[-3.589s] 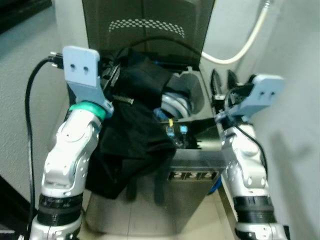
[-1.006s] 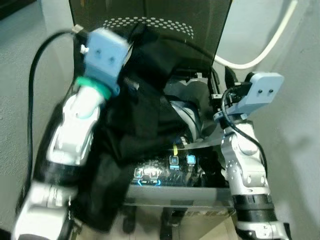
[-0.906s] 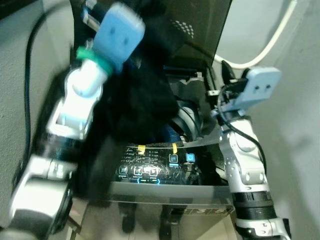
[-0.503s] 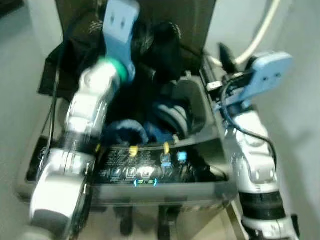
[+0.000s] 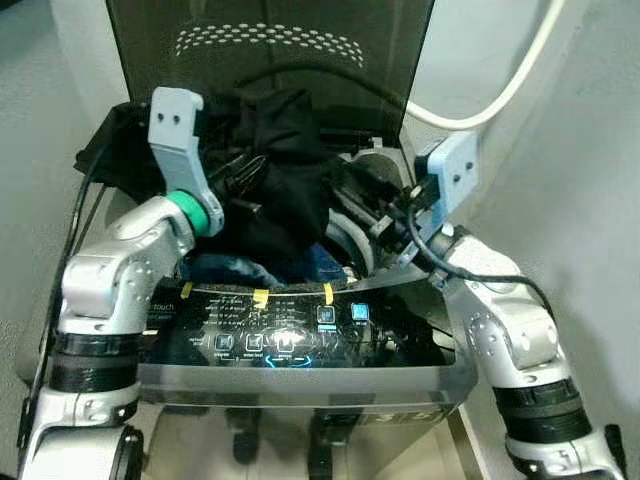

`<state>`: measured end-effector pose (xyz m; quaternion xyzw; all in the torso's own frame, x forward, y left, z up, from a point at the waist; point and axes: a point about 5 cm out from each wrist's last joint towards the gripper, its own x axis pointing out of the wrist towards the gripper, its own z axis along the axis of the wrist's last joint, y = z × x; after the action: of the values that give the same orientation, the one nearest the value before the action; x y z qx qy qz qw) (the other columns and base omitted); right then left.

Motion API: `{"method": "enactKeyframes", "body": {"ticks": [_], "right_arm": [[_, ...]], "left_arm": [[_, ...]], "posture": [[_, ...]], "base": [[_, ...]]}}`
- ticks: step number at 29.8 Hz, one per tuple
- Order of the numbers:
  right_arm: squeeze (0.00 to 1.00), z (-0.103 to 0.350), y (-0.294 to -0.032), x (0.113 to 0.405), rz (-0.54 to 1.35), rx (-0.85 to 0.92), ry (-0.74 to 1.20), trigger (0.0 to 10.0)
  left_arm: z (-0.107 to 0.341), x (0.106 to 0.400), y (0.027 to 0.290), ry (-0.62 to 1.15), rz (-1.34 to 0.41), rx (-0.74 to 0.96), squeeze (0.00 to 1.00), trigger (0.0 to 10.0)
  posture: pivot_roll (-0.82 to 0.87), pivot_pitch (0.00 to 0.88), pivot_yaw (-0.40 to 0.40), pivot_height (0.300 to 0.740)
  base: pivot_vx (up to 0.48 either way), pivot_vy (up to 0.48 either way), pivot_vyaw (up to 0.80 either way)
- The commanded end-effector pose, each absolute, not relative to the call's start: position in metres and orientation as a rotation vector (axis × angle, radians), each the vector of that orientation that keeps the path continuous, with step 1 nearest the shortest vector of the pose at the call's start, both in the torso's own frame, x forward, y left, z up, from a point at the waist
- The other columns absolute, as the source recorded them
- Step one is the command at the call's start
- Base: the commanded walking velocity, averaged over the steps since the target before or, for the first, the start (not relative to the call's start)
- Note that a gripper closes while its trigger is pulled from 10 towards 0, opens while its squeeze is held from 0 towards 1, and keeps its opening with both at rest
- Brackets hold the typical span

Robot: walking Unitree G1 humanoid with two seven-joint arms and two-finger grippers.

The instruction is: Clothes washing

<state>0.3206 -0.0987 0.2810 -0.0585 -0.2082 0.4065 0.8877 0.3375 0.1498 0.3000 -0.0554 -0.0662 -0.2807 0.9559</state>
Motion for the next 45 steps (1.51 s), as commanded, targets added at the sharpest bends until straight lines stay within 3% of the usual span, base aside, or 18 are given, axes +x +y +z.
{"method": "enactKeyframes", "body": {"ticks": [1,6,7,8,9,11,14,18,24,28,31,34,40,45], "right_arm": [[0.0,0.281,-0.099,0.319,0.873,-0.144,-0.413,10.0],[0.0,0.282,-0.103,0.319,0.877,-0.145,-0.405,10.0],[0.0,0.284,-0.104,0.317,0.873,-0.12,-0.425,10.0],[0.0,0.285,-0.105,0.315,0.882,-0.081,-0.442,10.0],[0.0,0.285,-0.105,0.315,0.882,-0.081,-0.442,10.0],[0.0,0.287,-0.104,0.312,0.898,-0.038,-0.459,10.0],[0.0,0.286,-0.102,0.307,0.931,-0.02,-0.465,10.0],[0.0,0.288,-0.102,0.302,0.932,0.022,-0.488,10.0],[0.0,0.29,-0.109,0.307,0.84,0.069,-0.517,10.0],[0.0,0.288,-0.117,0.316,0.692,0.109,-0.525,10.0],[0.0,0.275,-0.131,0.33,0.427,0.196,-0.518,10.0],[0.0,0.266,-0.137,0.333,0.313,0.231,-0.525,10.0],[0.0,0.26,-0.132,0.332,0.274,0.252,-0.531,10.0],[0.0,0.265,-0.132,0.332,0.257,0.264,-0.573,10.0]], "left_arm": [[0.297,0.328,0.15,-0.097,-0.591,-0.136,1.0,10.0],[0.297,0.318,0.147,-0.093,-0.629,-0.14,1.0,10.0],[0.306,0.294,0.135,-0.233,-0.808,-0.004,1.0,10.0],[0.308,0.274,0.123,-0.306,-0.967,0.082,0.0,10.0],[0.308,0.274,0.123,-0.306,-0.967,0.082,0.0,10.0],[0.31,0.249,0.111,-0.376,-1.165,0.124,0.0,10.0],[0.317,0.246,0.11,-0.409,-1.195,0.068,0.0,10.0],[0.336,0.271,0.124,-0.514,-0.865,0.209,0.0,10.0],[0.333,0.284,0.13,-0.583,-0.632,0.388,0.0,10.0],[0.324,0.286,0.135,-0.545,-0.562,0.311,0.0,10.0],[0.308,0.291,0.15,-0.475,-0.44,0.078,0.0,10.0],[0.298,0.295,0.158,-0.45,-0.358,-0.026,0.0,10.0],[0.293,0.3,0.164,-0.456,-0.289,-0.007,0.0,10.0],[0.292,0.299,0.154,-0.483,-0.323,0.045,0.0,10.0]], "posture": [[0.09,0.115,-0.037,0.74],[0.09,0.115,-0.036,0.74],[0.09,0.115,-0.022,0.74],[0.09,0.115,-0.021,0.74],[0.09,0.115,-0.021,0.74],[0.1,0.116,-0.018,0.74],[0.09,0.117,-0.016,0.74],[0.09,0.121,0.0,0.74],[0.09,0.114,0.009,0.74],[0.08,0.102,0.011,0.74],[0.09,0.082,0.001,0.74],[0.09,0.072,-0.001,0.74],[0.09,0.069,-0.012,0.74],[0.09,0.061,-0.001,0.74]], "base": [[0.0,0.0,0.0],[0.0,0.0,0.0],[0.0,0.0,0.0],[0.0,0.0,0.0],[0.0,0.0,0.0],[0.0,0.0,0.0],[0.0,0.0,0.0],[0.0,0.0,0.0],[0.0,0.0,0.0],[0.0,0.0,0.0],[0.0,0.0,0.0],[0.0,0.0,0.0],[0.0,0.0,0.0],[0.0,0.0,0.0]]}}
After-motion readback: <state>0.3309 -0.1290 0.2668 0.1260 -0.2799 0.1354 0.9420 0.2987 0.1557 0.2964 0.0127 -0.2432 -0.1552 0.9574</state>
